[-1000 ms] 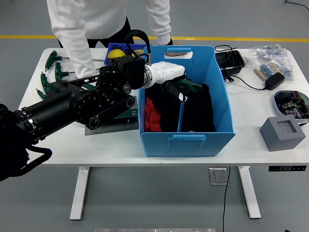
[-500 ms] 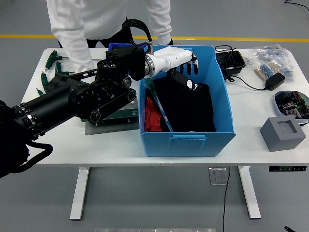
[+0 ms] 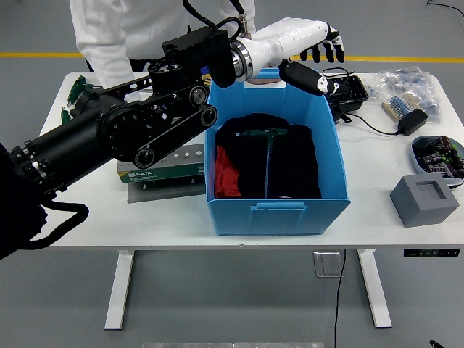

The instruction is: Lift tool from toolbox,place it in box,lift tool from toolbox,place it in box

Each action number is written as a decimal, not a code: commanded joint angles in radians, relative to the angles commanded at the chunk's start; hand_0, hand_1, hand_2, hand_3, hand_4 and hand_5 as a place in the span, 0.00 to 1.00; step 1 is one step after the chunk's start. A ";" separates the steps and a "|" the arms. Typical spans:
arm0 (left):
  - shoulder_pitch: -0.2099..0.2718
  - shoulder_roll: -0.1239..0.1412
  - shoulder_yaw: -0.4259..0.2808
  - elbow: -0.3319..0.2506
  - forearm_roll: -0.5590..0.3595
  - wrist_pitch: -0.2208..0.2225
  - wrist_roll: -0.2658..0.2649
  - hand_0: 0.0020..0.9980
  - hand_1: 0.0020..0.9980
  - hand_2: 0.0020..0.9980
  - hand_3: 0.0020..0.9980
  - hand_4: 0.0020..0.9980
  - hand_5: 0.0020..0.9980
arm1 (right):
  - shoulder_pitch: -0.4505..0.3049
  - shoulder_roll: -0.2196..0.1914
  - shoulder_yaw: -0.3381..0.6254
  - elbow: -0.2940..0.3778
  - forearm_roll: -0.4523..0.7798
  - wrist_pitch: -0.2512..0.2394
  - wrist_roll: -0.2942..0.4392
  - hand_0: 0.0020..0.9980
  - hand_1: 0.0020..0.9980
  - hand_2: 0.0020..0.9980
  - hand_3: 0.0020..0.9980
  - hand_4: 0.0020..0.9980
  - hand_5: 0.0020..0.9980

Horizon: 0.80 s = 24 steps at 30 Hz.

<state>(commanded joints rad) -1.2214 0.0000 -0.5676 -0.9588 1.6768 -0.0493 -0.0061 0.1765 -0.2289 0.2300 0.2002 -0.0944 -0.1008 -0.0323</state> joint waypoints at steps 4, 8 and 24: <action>0.044 0.016 -0.017 -0.050 0.078 -0.030 0.030 0.45 0.59 0.67 0.64 0.85 0.59 | -0.009 0.005 -0.012 -0.003 0.029 0.000 0.006 0.73 0.72 0.77 0.61 0.82 0.74; 0.076 0.093 -0.009 -0.079 0.132 -0.061 0.052 0.45 0.59 0.66 0.63 0.85 0.59 | -0.017 0.008 -0.019 -0.006 0.043 0.001 0.011 0.73 0.72 0.77 0.61 0.82 0.74; 0.104 0.305 0.106 -0.025 0.195 -0.245 0.186 0.51 0.66 0.71 0.65 0.85 0.60 | -0.028 0.007 -0.016 -0.006 0.038 -0.001 0.008 0.73 0.71 0.77 0.61 0.82 0.74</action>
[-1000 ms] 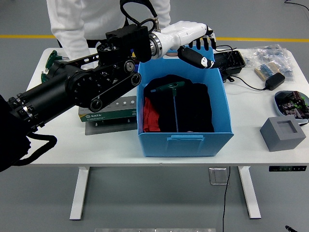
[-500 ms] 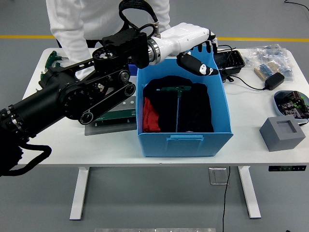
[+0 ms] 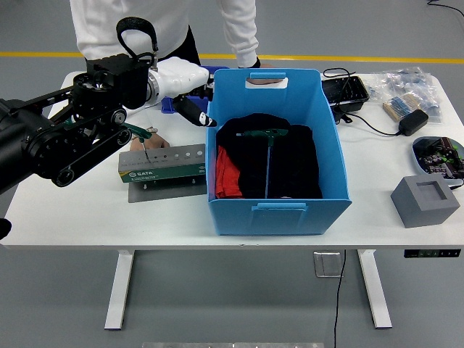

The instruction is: Lift tool from toolbox,place it in box,lift tool from toolbox,place it in box

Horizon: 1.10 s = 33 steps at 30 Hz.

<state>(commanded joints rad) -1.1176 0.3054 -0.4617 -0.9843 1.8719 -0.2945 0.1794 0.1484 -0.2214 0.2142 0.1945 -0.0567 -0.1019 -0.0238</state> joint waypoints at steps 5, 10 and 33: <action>-0.002 0.011 0.062 0.057 0.004 -0.009 -0.015 0.55 0.68 0.72 0.65 0.86 0.61 | -0.001 0.001 0.004 0.000 -0.005 -0.001 -0.003 0.73 0.71 0.77 0.61 0.82 0.74; 0.000 0.011 0.096 0.096 0.029 -0.024 -0.027 0.60 0.71 0.70 0.62 0.86 0.61 | -0.001 0.002 0.002 0.001 0.000 -0.002 -0.003 0.73 0.71 0.77 0.61 0.82 0.74; 0.019 0.014 0.172 0.114 0.006 -0.133 0.037 0.66 0.70 0.63 0.49 0.86 0.62 | -0.009 0.006 0.016 0.000 -0.013 -0.003 -0.007 0.73 0.71 0.77 0.61 0.82 0.74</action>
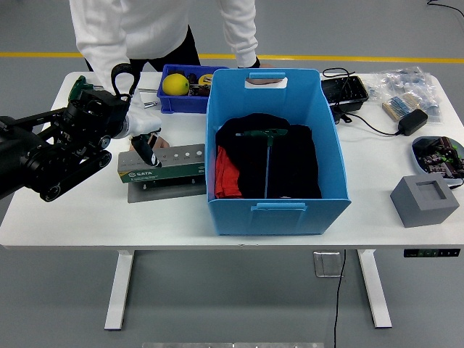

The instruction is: Lift tool from toolbox,place it in box,lift tool from toolbox,place it in box

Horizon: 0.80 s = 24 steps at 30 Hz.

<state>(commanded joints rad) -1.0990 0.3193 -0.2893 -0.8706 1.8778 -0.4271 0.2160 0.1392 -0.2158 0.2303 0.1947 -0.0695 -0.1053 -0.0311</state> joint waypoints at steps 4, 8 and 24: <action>-0.001 0.000 0.003 -0.007 -0.003 -0.012 0.013 0.66 0.70 0.63 0.49 0.86 0.62 | 0.000 0.000 -0.003 0.000 0.005 0.001 0.001 0.73 0.71 0.77 0.61 0.82 0.74; -0.004 -0.002 0.007 -0.005 0.011 -0.015 0.016 0.66 0.68 0.62 0.48 0.86 0.62 | 0.002 -0.001 -0.008 0.000 0.012 0.001 0.003 0.73 0.71 0.77 0.61 0.82 0.74; -0.009 0.000 0.013 -0.003 0.035 -0.023 0.028 0.63 0.56 0.44 0.31 0.86 0.62 | 0.005 -0.002 -0.011 0.000 0.015 0.001 0.005 0.73 0.71 0.77 0.61 0.82 0.74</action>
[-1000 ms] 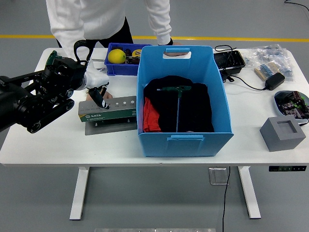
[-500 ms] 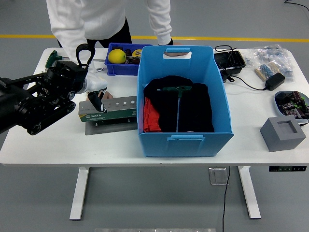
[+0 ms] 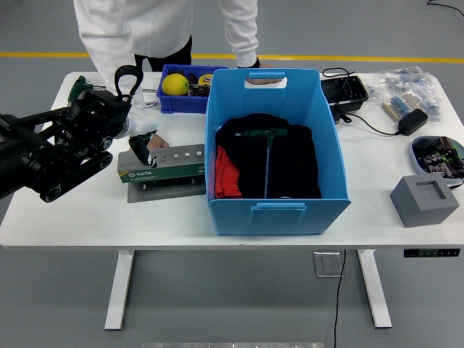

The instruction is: Lift tool from toolbox,place it in box,lift tool from toolbox,place it in box

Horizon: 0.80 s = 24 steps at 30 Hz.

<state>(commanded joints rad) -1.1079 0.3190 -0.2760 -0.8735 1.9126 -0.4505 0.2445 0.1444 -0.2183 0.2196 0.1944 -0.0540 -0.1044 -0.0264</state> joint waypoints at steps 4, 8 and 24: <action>-0.001 0.000 0.003 0.003 -0.001 -0.002 0.001 0.63 0.56 0.44 0.31 0.86 0.62 | 0.000 0.000 0.000 0.000 0.001 0.000 0.000 0.73 0.71 0.77 0.61 0.82 0.74; -0.001 -0.001 0.006 0.010 -0.005 -0.004 0.004 0.55 0.52 0.38 0.30 0.86 0.63 | 0.001 0.000 0.001 0.000 0.000 -0.001 0.000 0.73 0.71 0.77 0.61 0.82 0.74; -0.001 0.001 0.008 0.022 0.004 0.012 -0.014 0.31 0.22 0.18 0.22 0.86 0.62 | 0.003 -0.001 -0.002 -0.001 0.003 -0.001 0.002 0.73 0.71 0.77 0.61 0.82 0.74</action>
<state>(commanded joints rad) -1.1086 0.3200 -0.2683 -0.8514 1.9168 -0.4385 0.2305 0.1471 -0.2197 0.2178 0.1932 -0.0508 -0.1057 -0.0247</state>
